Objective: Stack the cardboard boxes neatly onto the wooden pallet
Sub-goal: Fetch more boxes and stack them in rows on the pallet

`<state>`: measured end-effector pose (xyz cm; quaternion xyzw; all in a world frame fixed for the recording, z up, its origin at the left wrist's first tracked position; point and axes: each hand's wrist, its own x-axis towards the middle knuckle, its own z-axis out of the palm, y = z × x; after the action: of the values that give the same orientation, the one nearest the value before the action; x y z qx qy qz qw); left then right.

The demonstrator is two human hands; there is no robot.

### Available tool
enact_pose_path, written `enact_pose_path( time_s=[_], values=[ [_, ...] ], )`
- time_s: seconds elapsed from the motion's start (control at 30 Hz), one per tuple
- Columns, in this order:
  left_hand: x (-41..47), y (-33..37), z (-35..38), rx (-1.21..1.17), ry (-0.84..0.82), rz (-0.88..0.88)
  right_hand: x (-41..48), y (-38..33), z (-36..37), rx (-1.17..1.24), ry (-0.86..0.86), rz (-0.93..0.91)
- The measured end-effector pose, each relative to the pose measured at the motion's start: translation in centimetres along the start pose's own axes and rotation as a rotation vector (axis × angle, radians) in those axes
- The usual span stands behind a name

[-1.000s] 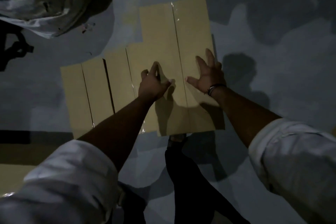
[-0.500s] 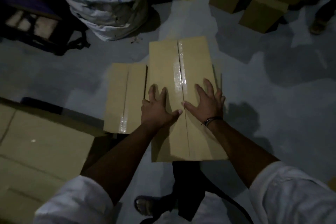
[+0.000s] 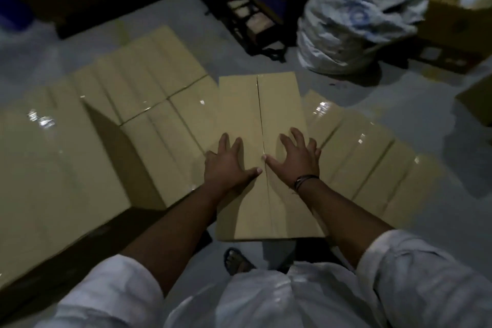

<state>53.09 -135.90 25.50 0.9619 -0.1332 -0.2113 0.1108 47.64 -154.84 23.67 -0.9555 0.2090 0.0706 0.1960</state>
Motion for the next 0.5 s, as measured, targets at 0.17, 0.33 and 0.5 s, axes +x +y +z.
enact_pose_path(
  time_s=[0.17, 0.33, 0.5],
  values=[
    [-4.8, -9.9, -2.6, -0.077, 0.088, -0.184, -1.4, -10.9, 2.8, -0.020, -0.057, -0.193],
    [-6.3, -16.2, -4.0, -0.148, 0.138, -0.262, -1.6, -17.1, 4.0, -0.088, -0.096, -0.347],
    [-6.2, -18.8, -5.3, -0.139, 0.156, -0.306, -0.3, -19.8, 5.0, -0.114, -0.138, -0.427]
  ],
)
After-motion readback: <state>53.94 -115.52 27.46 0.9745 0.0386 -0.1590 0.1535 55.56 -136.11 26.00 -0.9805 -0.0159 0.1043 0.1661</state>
